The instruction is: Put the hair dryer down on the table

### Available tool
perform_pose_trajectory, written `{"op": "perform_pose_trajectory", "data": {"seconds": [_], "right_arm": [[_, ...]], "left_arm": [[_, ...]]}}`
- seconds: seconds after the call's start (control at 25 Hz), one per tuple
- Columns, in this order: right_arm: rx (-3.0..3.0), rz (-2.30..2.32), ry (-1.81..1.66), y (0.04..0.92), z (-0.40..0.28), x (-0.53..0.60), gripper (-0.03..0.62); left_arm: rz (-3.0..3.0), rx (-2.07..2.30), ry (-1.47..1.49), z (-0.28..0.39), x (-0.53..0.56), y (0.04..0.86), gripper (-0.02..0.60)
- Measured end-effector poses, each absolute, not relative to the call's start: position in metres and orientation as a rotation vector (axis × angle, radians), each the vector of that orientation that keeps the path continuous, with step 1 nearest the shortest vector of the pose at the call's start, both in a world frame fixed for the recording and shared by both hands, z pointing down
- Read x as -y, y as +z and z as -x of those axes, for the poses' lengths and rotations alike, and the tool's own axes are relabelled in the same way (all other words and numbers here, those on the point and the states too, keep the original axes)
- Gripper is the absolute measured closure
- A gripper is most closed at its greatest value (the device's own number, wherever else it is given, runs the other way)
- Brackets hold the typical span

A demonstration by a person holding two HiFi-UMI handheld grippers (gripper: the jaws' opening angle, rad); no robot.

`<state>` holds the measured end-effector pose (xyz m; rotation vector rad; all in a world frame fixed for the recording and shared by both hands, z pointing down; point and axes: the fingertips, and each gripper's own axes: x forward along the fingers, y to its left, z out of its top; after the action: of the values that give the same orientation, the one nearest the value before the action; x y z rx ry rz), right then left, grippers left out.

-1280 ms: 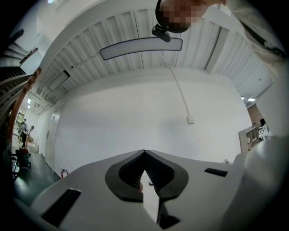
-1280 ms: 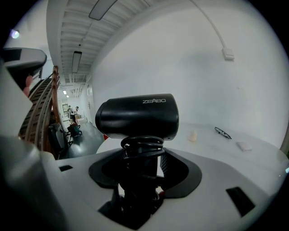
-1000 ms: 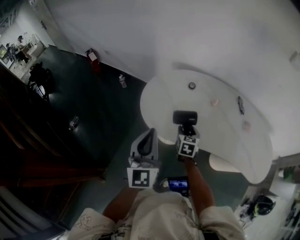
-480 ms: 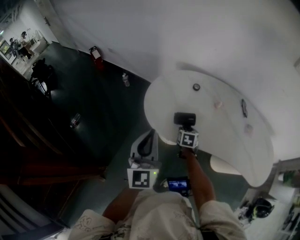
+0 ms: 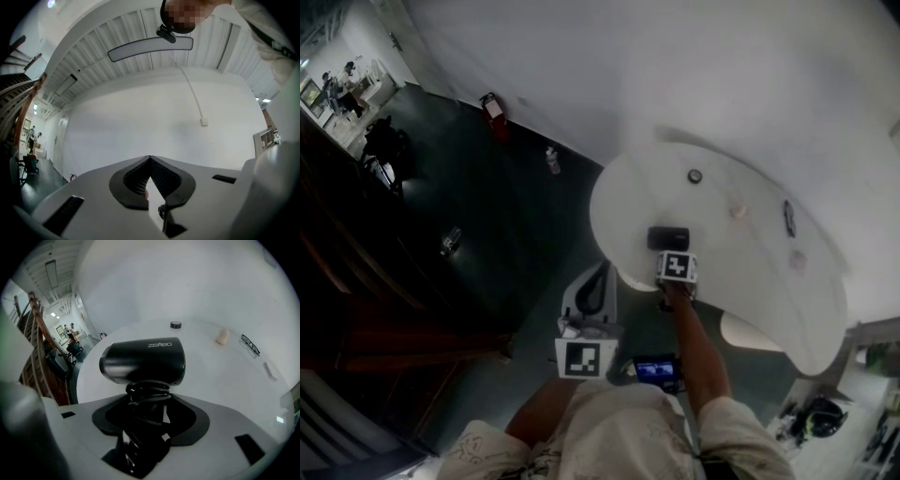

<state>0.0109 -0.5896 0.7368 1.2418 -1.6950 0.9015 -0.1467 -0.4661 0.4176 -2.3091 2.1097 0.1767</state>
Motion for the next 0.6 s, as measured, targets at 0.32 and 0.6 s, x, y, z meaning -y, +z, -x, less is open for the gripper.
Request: {"op": "perform_pose_trajectory", "data": {"seconds": [0.32,0.6], "right_arm": [[1.685,-1.223,0.878,0.736,-0.008,0.591,0.358],[1.710,-1.210,0.875,0.738,-0.003,0.594,0.350]], "left_arm": [[2.328,-2.111,0.171,0.146,0.465,0.424,0.586],[2.342,-2.101,0.173,0.141,0.465,0.427,0.586]]}}
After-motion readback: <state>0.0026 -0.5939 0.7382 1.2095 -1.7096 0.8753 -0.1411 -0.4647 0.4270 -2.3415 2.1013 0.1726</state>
